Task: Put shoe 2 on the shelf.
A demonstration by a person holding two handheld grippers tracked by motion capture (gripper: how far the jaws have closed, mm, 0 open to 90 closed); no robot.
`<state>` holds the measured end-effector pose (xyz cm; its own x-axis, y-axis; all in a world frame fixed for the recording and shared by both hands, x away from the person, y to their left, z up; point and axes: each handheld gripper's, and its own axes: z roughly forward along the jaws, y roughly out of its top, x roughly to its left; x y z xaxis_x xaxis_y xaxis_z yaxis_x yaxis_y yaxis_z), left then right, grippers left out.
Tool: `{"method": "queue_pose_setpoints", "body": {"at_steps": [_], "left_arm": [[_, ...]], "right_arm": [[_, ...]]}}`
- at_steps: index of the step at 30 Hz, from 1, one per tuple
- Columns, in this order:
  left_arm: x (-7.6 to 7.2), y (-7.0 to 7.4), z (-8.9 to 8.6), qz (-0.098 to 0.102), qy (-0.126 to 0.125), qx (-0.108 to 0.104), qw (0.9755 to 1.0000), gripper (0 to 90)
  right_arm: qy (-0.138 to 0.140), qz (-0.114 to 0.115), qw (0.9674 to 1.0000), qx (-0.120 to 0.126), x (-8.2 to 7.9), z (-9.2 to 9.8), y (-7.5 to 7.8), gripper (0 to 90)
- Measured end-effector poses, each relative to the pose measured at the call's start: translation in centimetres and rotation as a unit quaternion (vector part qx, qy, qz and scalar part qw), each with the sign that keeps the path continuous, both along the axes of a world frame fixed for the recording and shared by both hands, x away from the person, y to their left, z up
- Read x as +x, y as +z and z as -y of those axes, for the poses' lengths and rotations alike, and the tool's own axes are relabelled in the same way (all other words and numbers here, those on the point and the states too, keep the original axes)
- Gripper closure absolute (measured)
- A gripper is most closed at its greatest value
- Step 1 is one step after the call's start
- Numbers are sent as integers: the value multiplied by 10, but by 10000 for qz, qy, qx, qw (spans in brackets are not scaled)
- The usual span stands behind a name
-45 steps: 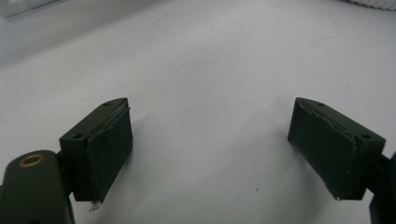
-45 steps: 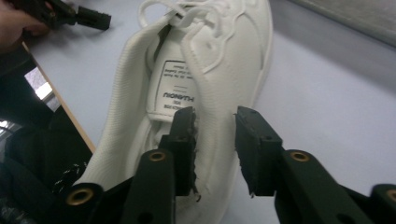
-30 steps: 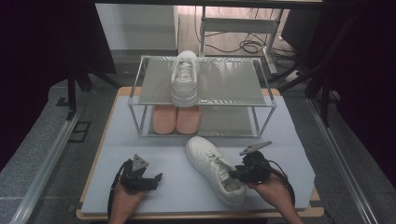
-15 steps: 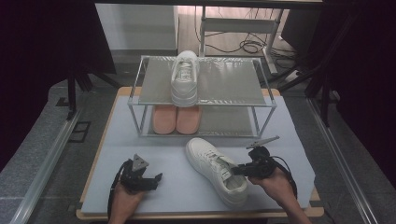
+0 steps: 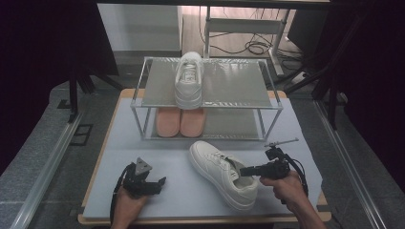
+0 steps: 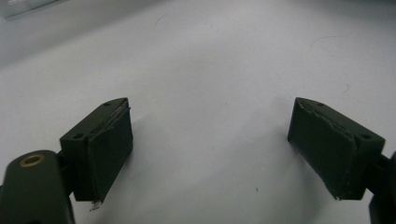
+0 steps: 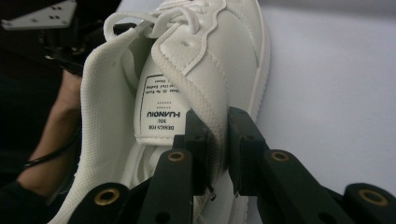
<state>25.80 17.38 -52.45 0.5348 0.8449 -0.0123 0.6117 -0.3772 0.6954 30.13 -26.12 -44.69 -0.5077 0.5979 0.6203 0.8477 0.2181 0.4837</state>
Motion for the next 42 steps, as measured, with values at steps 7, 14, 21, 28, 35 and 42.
{"method": "queue_pose_setpoints", "body": {"at_steps": [7,14,21,28,35,42], "left_arm": [[0,0,0,-5,-2,1,10000,140],[0,0,0,-3,-5,6,10000,141],[0,0,0,0,-7,10,10000,141],[0,0,0,15,3,-4,10000,141],[0,0,0,17,2,4,10000,141],[0,0,0,8,-4,7,10000,141]], "right_arm": [[-90,-103,9989,443,-1,6,5,794],[-298,-70,9966,767,-4,14,16,793],[-451,-159,9930,1079,-6,22,23,792],[-543,-160,9897,1313,-7,29,35,791],[-639,-124,9857,1557,-10,35,48,791],[-616,-125,9822,1768,-16,40,62,789]]}}
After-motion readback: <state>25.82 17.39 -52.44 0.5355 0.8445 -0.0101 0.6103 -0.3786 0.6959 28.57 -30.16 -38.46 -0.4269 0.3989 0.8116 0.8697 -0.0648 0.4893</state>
